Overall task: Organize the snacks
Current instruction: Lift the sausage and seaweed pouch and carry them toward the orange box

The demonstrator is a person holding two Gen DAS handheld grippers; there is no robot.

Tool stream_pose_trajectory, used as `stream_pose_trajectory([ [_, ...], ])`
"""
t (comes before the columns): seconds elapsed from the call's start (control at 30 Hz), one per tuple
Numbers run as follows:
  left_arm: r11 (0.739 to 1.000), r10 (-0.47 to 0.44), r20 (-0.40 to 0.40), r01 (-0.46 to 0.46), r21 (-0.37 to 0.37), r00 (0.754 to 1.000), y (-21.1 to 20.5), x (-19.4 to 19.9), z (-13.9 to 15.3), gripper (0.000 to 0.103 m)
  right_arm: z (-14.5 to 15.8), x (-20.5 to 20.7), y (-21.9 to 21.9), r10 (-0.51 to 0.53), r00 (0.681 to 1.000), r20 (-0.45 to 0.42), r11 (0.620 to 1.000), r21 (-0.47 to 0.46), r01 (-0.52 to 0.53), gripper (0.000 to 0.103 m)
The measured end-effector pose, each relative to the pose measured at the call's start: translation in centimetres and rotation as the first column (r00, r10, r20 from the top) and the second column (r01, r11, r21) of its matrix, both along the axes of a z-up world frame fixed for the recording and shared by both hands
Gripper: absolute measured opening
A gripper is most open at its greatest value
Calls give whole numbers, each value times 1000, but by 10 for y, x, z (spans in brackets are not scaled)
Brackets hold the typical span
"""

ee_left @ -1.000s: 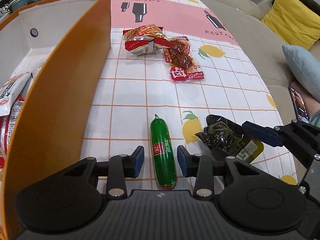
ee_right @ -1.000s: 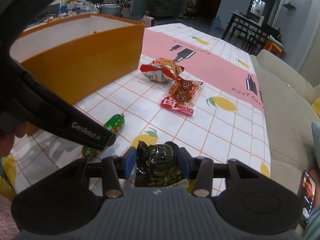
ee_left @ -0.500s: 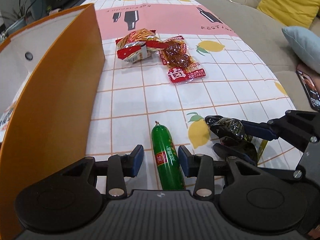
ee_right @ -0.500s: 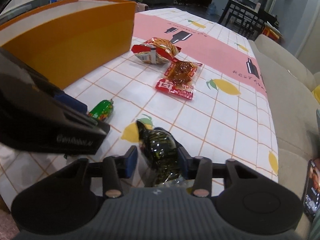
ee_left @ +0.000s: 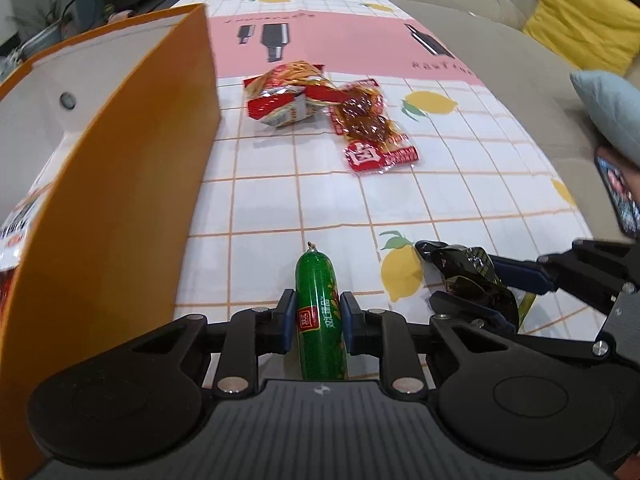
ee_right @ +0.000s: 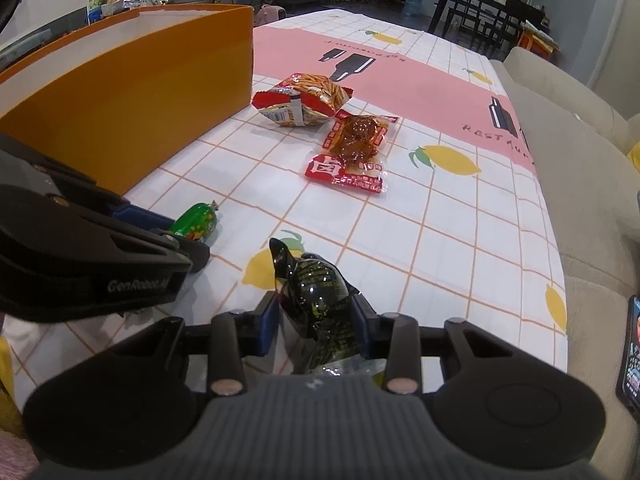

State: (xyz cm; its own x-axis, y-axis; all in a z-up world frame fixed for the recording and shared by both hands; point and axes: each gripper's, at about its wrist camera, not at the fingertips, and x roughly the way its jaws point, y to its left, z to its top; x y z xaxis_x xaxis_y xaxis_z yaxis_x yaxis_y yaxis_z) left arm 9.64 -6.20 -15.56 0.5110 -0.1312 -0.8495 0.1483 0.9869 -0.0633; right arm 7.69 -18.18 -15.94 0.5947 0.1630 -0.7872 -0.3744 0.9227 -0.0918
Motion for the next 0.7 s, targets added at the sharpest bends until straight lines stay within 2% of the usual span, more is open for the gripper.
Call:
stream_pose_trajectory([
  [0.13,1000,3,22,-3,-8,1000,4,-5,11,24,9,-2,0,-5,1000,20,1000,11,5,36],
  [0.43,997,3,47,1,-82,999,8,-18,47,24,45,-17,-6,-37,995,93,998,61,32,36],
  [0.7,988,84,120,-67,-140,989,39,-28,98,24,94,-28,7,-16,979,205,993,119,-9,36],
])
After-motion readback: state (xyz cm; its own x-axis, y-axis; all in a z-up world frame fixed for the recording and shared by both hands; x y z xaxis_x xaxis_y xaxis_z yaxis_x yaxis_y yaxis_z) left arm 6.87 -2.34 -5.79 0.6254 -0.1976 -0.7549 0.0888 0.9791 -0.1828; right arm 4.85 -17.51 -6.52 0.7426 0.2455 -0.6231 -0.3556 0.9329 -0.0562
